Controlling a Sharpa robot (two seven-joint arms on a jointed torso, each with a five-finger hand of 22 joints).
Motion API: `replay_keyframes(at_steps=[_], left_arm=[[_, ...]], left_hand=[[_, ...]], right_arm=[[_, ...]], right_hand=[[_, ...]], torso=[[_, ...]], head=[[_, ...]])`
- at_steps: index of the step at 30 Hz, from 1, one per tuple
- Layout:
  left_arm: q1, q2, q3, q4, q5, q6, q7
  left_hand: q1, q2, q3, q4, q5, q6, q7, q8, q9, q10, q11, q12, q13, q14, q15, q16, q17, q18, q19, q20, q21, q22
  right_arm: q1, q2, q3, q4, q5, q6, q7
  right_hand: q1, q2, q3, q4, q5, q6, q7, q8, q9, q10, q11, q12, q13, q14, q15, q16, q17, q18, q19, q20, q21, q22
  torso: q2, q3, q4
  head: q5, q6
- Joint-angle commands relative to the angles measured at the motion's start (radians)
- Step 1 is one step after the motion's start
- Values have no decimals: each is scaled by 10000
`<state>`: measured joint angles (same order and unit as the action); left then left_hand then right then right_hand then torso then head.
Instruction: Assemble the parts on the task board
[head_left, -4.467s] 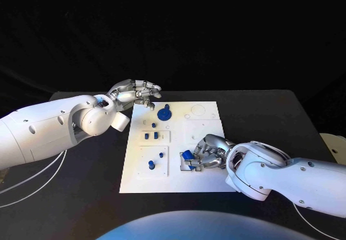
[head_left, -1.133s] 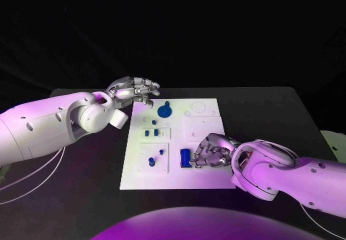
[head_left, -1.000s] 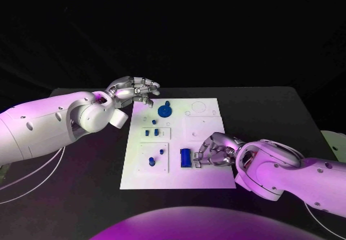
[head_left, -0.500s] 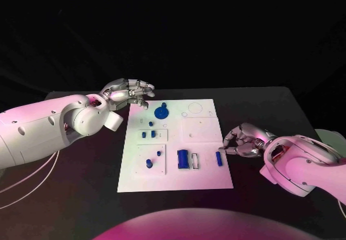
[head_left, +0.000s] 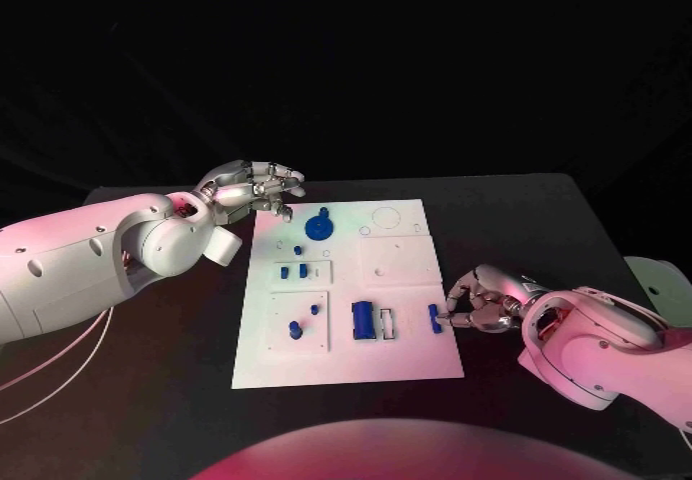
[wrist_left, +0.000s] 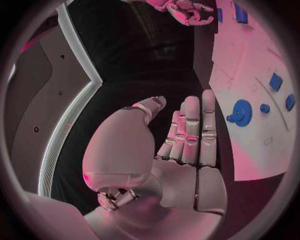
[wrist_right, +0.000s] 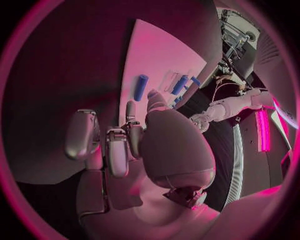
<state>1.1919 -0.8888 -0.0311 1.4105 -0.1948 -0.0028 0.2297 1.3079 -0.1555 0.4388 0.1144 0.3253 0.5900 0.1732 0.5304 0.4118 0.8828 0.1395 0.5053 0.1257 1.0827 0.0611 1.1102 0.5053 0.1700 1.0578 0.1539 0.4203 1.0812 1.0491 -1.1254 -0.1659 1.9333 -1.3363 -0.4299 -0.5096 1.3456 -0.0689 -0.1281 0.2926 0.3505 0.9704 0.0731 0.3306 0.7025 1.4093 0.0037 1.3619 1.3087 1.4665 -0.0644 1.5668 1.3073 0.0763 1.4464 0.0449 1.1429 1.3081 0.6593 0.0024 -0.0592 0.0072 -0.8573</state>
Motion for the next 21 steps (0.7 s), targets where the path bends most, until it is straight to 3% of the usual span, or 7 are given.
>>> replay_keyframes(at_steps=[1, 21], left_arm=[[4, 5, 5, 40, 37, 162, 102], [4, -12, 5, 49, 37, 205, 100]], left_hand=[[-33, -25, 12, 26, 53, -96, 356, 74, 7, -74, -21, 51, -4, -48, -8, 37, -11, 89, 3, 74, -48, -11], [-33, -25, 12, 26, 53, -96, 356, 74, 7, -74, -21, 51, -4, -48, -8, 37, -11, 89, 3, 74, -48, -11]], right_arm=[[-71, 137, 0, -51, -393, 272, -512], [-447, 914, 4, -515, -1009, 391, -751]], right_hand=[[-70, 50, -65, 2, -64, 77, 1, 10, -14, -31, -35, -54, 303, 994, 21, -43, 2437, 60, -14, 17, -6, 1094], [94, 148, -58, -20, 7, 291, -97, 50, -44, 21, -119, -27, 341, 1001, -47, -34, 2461, 56, 17, -34, 17, 1110]], torso=[[8, 0, 4], [4, -2, 0]], head=[[8, -3], [64, -55]])
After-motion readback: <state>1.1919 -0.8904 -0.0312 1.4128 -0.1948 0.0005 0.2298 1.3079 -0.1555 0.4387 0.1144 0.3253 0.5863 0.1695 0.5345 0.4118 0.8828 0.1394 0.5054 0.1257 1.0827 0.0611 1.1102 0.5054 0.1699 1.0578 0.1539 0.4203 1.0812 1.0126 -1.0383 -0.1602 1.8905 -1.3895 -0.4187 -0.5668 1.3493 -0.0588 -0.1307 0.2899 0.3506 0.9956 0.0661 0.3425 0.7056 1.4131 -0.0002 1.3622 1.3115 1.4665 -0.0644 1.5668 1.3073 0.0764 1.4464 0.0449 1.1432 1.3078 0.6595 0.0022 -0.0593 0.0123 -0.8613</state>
